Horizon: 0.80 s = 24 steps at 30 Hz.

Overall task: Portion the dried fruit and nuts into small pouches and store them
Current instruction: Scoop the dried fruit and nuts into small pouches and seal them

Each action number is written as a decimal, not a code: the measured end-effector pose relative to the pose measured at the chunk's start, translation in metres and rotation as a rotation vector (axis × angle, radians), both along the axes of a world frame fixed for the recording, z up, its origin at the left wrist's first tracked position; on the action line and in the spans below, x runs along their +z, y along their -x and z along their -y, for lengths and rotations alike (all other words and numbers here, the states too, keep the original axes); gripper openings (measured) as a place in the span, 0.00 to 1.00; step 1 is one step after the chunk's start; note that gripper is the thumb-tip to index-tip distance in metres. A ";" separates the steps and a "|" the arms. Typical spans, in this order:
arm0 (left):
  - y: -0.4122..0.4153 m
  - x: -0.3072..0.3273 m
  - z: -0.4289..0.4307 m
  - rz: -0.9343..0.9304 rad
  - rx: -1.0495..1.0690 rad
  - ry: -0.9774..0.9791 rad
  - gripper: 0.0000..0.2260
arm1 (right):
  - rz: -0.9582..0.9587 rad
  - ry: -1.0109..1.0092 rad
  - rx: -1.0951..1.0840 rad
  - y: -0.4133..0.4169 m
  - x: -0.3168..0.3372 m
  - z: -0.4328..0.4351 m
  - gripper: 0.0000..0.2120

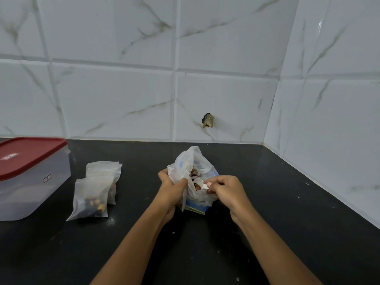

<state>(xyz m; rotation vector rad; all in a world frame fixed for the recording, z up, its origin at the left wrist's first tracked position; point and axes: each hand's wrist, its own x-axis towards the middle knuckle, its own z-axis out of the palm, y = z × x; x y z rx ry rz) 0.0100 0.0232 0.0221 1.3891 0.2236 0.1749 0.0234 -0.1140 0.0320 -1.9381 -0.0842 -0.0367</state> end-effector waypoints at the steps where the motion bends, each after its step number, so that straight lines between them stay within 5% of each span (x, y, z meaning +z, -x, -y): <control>1: 0.000 0.001 -0.001 -0.006 -0.004 -0.025 0.22 | -0.054 -0.078 -0.003 0.000 0.000 0.001 0.11; 7: -0.001 0.004 -0.007 -0.042 -0.034 -0.147 0.25 | -0.198 -0.362 -0.026 0.000 0.005 0.005 0.11; 13: 0.003 -0.001 -0.007 0.051 -0.041 -0.124 0.24 | 0.038 0.117 0.055 -0.001 -0.002 0.000 0.08; 19: 0.004 -0.003 -0.006 0.061 -0.063 -0.183 0.23 | -0.135 -0.213 0.044 -0.003 0.000 0.004 0.09; 24: 0.001 0.006 -0.013 0.050 0.016 -0.508 0.31 | -0.150 -0.382 -0.010 -0.005 0.002 0.007 0.10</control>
